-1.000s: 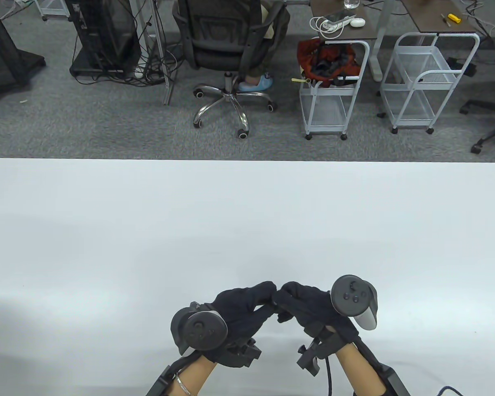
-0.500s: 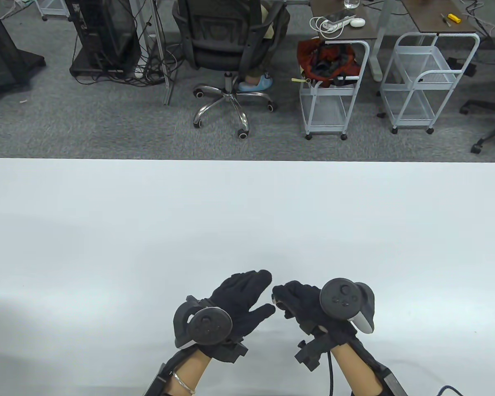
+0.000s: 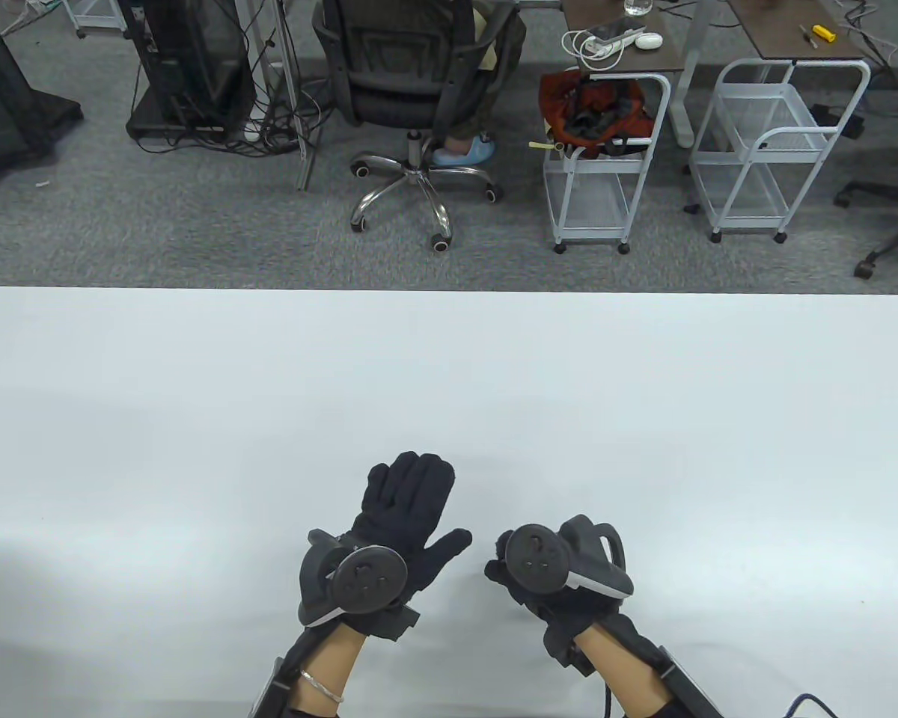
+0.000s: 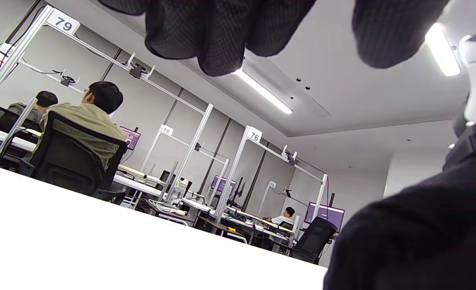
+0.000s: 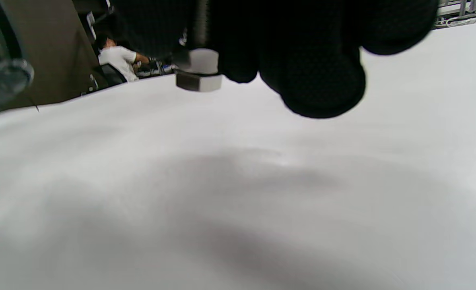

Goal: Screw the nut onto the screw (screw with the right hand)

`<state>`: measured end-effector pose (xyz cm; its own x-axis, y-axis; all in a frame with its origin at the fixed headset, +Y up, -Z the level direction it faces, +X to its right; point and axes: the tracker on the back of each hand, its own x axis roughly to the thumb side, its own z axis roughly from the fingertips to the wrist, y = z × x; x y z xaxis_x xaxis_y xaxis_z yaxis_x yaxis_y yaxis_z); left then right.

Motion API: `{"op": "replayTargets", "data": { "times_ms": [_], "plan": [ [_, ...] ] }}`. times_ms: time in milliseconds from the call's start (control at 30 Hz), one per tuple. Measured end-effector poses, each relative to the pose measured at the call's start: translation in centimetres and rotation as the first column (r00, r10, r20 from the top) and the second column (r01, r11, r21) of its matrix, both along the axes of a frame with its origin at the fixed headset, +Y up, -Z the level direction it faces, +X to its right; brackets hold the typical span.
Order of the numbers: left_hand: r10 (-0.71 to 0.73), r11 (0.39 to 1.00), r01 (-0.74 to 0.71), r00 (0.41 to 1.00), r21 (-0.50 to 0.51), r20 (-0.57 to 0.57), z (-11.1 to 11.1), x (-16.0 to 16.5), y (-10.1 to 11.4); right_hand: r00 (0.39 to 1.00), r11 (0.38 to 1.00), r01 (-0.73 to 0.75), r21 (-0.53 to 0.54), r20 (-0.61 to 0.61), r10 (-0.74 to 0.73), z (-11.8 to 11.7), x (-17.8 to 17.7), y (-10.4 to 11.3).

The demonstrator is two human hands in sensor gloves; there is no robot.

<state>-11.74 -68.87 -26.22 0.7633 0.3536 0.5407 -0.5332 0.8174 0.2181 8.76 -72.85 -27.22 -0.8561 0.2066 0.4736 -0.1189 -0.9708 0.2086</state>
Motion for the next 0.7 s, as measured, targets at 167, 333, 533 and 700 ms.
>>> {"op": "replayTargets", "data": {
  "times_ms": [167,333,533,700],
  "plan": [
    [0.007,1.0,-0.007,1.0,-0.005,0.0,0.0,0.0,0.0,0.989,0.989,-0.144,0.028,-0.037,0.145,0.4,-1.2,-1.4],
    [0.016,1.0,-0.016,1.0,-0.011,0.005,-0.1,0.0,-0.1,0.968,0.97,-0.235,0.068,-0.071,0.24,0.9,-2.1,-2.5],
    [0.025,1.0,-0.025,1.0,-0.014,0.011,0.0,0.0,-0.1,0.963,0.966,-0.25,0.07,-0.083,0.255,1.0,-2.2,-2.2],
    [0.021,1.0,-0.02,1.0,-0.01,0.013,0.0,0.0,-0.1,0.992,0.988,-0.111,0.103,-0.049,0.116,0.7,-0.9,-0.4]
  ]
}}
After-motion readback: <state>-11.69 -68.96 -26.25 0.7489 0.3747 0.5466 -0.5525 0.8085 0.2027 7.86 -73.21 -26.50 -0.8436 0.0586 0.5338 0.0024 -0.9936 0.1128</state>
